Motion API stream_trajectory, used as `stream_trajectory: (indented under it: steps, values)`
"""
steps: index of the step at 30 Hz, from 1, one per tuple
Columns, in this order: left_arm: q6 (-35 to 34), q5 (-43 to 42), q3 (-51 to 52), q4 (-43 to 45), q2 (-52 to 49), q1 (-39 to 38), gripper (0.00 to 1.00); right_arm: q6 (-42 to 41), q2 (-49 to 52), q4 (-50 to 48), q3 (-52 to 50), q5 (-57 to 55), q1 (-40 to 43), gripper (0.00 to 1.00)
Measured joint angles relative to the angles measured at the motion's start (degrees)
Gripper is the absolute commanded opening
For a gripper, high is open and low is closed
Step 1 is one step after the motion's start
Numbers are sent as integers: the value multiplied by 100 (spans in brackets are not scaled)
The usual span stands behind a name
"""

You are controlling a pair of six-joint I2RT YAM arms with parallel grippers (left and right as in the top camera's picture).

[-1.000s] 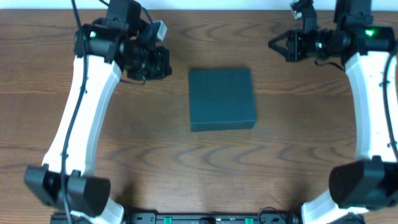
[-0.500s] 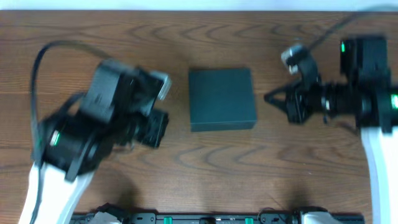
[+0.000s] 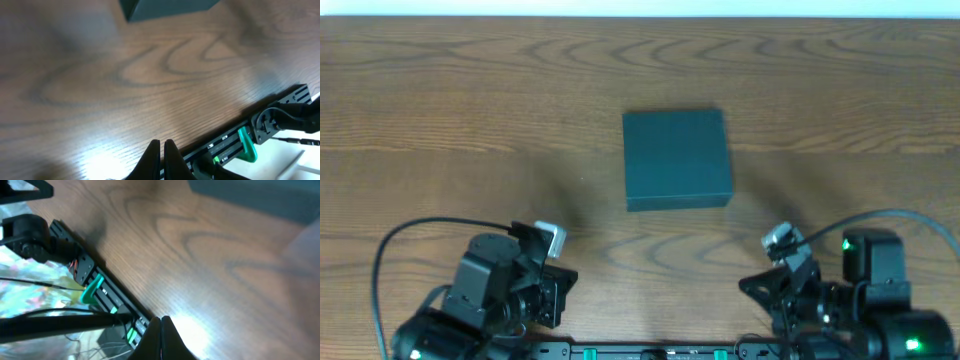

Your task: Pack container

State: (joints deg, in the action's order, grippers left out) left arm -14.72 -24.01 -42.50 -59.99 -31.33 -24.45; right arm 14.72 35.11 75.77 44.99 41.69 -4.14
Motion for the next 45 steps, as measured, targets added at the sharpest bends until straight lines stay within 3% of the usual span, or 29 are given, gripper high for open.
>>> stream_trajectory:
  steps: [2,3,4,5,6,15,32,37,41,45]
  values:
    - [-210,-35,411,55,151,0,6,-247,-264,-28,-376,68,0,7]
    - [-293,-57,535,92,173,0,21,-352,-313,-46,-442,94,0,27]
    - [-352,-70,616,138,177,0,65,-470,-332,-66,-463,114,0,52]
    - [-398,-92,654,157,177,0,95,-549,-334,-79,-463,125,0,91]
    - [-492,-94,682,166,177,0,96,-654,-337,-92,-463,142,0,99]
    - [-1075,-109,686,256,181,0,96,-1099,-341,-258,-463,205,0,99]
    - [-1117,-87,686,184,184,0,95,-1141,-341,-260,-463,205,0,99]
    - [-1104,584,693,960,245,57,95,-1141,-341,-260,-466,208,0,99]
    - [-483,1263,702,1849,367,424,95,-1143,-341,-271,-468,219,0,99]
    - [575,1508,776,2033,579,1034,96,-1143,-341,-271,-468,223,0,99]
